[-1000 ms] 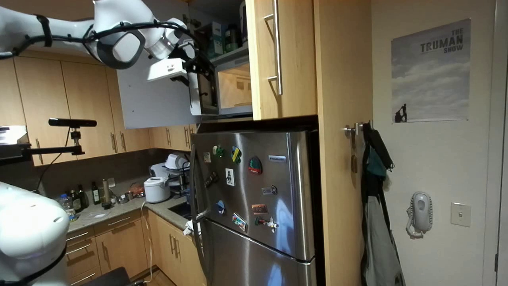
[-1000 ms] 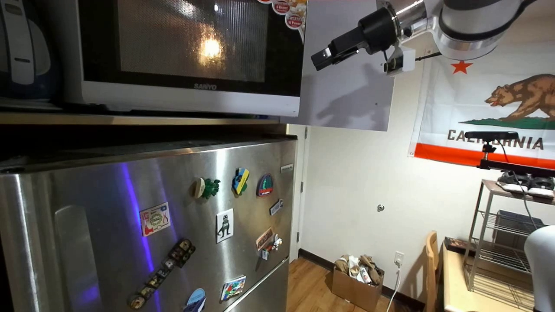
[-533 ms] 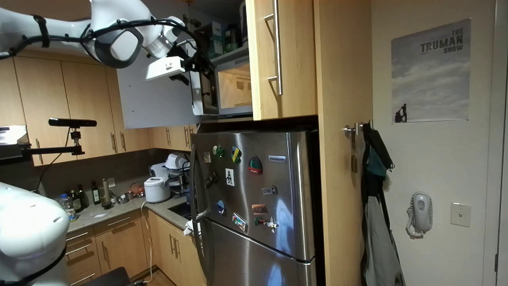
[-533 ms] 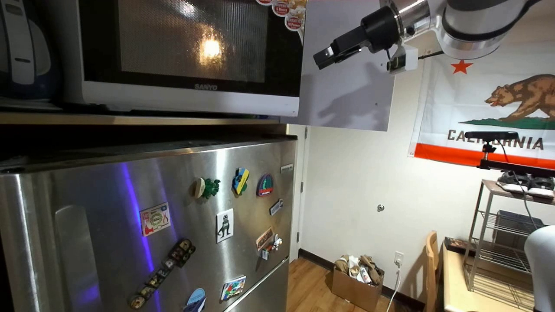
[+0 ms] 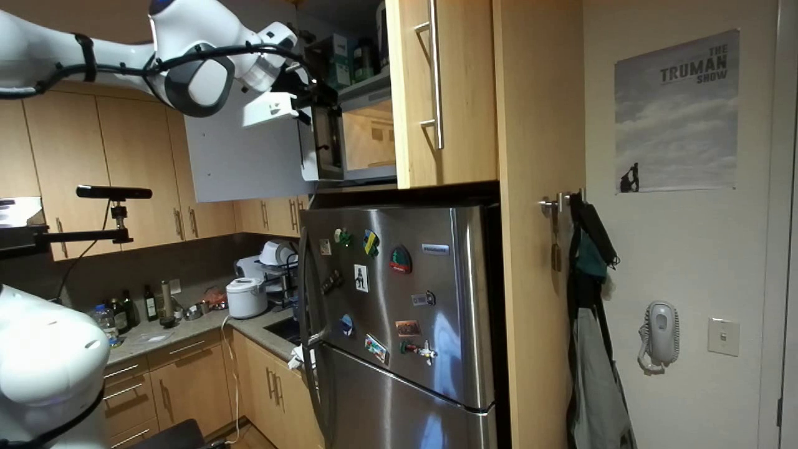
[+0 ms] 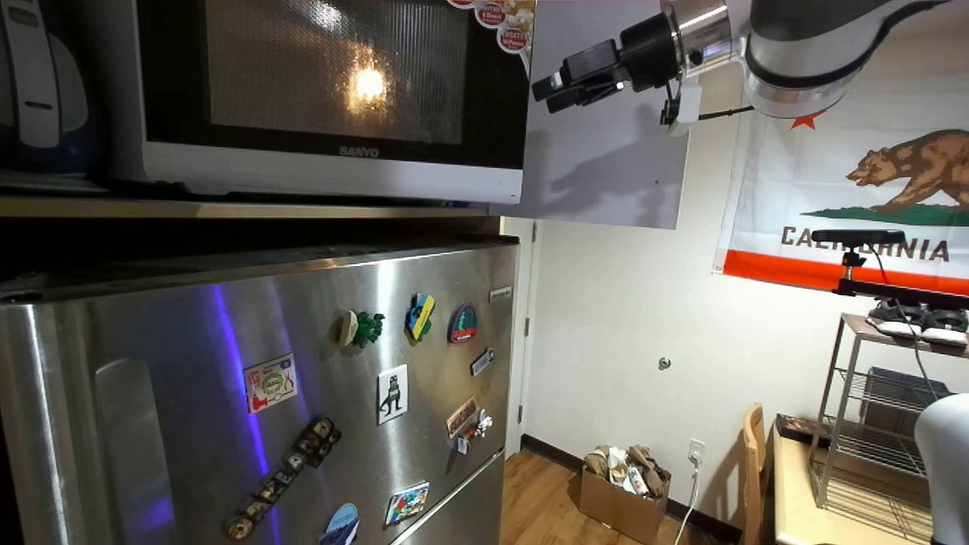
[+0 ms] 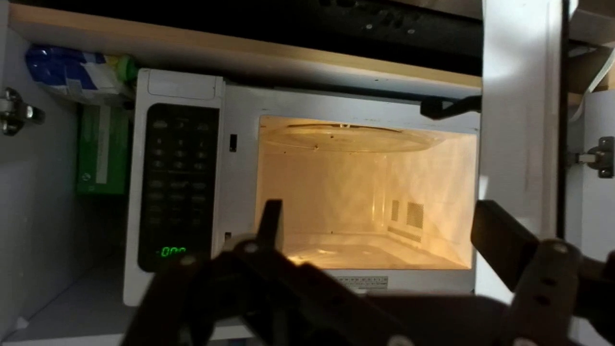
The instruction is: Open the microwave door
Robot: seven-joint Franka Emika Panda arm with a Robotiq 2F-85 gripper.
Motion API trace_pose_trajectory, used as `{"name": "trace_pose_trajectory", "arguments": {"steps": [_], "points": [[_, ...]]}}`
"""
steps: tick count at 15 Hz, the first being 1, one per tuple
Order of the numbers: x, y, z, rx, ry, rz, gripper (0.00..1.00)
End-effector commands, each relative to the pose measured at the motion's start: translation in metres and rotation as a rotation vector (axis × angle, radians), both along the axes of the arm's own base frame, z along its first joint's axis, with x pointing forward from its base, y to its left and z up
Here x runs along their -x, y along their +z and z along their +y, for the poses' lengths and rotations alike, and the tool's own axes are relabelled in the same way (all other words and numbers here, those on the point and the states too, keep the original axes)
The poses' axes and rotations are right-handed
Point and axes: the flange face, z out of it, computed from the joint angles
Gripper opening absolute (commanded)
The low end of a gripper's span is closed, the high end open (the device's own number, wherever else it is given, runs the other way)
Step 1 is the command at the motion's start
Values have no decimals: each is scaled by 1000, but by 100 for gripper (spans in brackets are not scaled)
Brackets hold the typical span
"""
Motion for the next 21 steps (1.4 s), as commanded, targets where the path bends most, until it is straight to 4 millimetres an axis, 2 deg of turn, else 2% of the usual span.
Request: {"name": "trace_pose_trajectory", "arguments": {"steps": [1,4,5,9,15,17,21], "points": [[-22,-4,2,-39,-57,-15,100],[-40,-14,1,-58,-90,6,100],[-45,-17,1,-62,-93,18,82],[-55,-25,3,-64,-103,37,51],[-56,-25,3,-75,-103,41,5],[-55,-24,3,-78,-102,38,0],[-53,-25,6,-79,-93,45,2]]}}
